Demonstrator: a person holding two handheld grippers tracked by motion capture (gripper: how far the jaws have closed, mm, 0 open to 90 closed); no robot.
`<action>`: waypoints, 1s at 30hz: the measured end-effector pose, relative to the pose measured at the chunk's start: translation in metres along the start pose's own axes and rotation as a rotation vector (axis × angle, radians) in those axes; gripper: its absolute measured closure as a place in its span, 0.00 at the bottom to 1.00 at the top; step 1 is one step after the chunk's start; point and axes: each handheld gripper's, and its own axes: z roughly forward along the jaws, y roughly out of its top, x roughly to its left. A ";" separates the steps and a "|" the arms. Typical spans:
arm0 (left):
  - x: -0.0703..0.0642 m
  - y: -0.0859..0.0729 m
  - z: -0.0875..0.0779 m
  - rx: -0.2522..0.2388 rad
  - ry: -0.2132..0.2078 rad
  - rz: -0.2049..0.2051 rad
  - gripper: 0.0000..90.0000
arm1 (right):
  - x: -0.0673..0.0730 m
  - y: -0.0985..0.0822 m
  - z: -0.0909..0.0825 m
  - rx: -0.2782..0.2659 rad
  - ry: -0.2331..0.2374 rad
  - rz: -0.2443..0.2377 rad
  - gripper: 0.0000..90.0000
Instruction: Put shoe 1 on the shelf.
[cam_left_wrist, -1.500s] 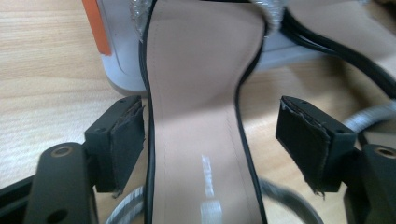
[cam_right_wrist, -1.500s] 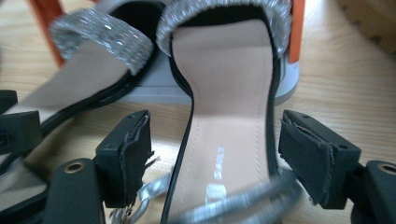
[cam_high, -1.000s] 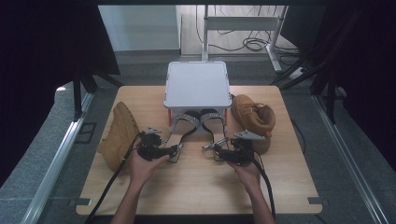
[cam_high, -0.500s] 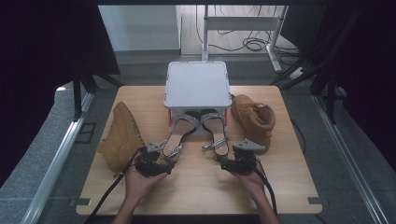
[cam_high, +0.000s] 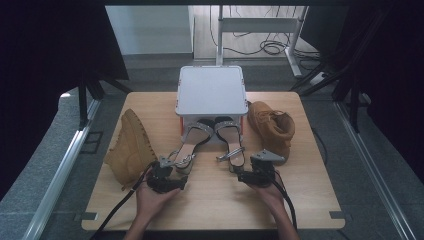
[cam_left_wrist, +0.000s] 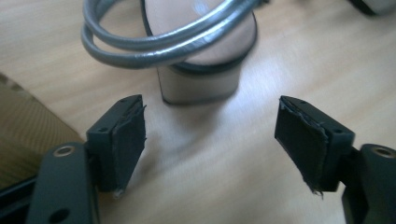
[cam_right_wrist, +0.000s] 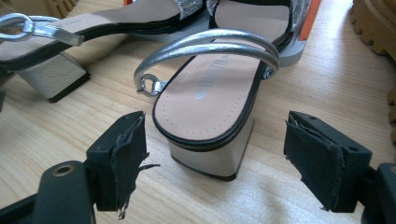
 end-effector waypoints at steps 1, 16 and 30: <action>-0.001 0.002 0.002 0.000 -0.012 0.002 0.33 | 0.000 0.000 0.001 0.002 -0.002 0.001 0.25; -0.015 0.016 0.014 -0.018 0.108 0.013 0.34 | 0.006 0.004 0.017 0.022 -0.011 -0.034 0.26; -0.018 0.013 0.017 -0.040 0.125 0.045 0.32 | 0.009 0.003 0.031 0.043 -0.010 -0.054 0.26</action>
